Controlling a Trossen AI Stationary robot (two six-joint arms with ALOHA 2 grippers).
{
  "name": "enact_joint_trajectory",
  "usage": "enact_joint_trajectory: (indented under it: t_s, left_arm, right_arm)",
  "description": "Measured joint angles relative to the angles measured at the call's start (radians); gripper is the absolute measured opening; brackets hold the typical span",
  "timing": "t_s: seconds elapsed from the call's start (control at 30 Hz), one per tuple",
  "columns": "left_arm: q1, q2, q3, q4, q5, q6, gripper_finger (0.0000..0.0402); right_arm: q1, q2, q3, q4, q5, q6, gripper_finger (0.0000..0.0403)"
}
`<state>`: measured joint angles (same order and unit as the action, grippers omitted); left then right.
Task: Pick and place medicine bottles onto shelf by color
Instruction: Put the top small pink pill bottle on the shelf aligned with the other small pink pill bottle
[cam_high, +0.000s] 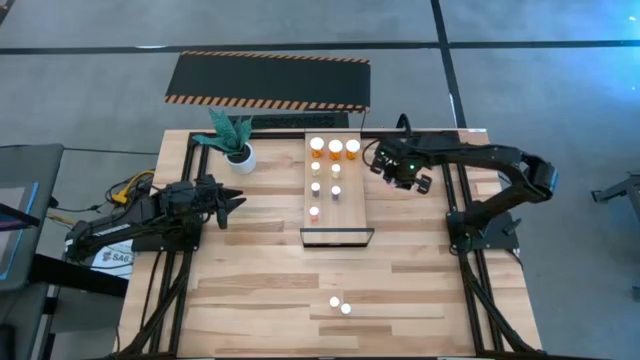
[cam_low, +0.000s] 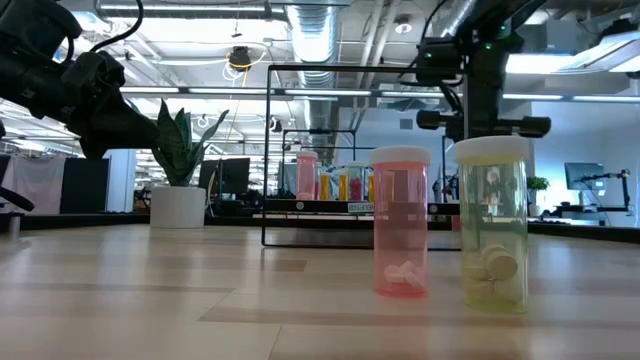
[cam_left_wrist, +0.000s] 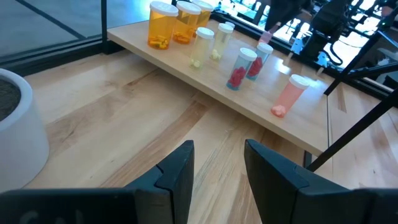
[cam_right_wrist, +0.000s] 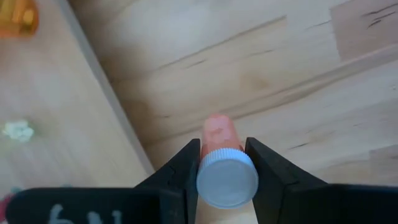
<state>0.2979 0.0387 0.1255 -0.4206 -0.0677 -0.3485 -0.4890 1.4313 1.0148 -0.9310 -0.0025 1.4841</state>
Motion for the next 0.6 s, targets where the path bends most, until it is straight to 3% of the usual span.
enact_joint_trajectory:
  t_s: [0.6]
  left_arm:
    - [0.000,0.000,0.000,0.000,0.000,0.000,0.0128]
  right_arm:
    - [0.161,0.227,0.288,-0.147,0.001,-0.080,0.0123]
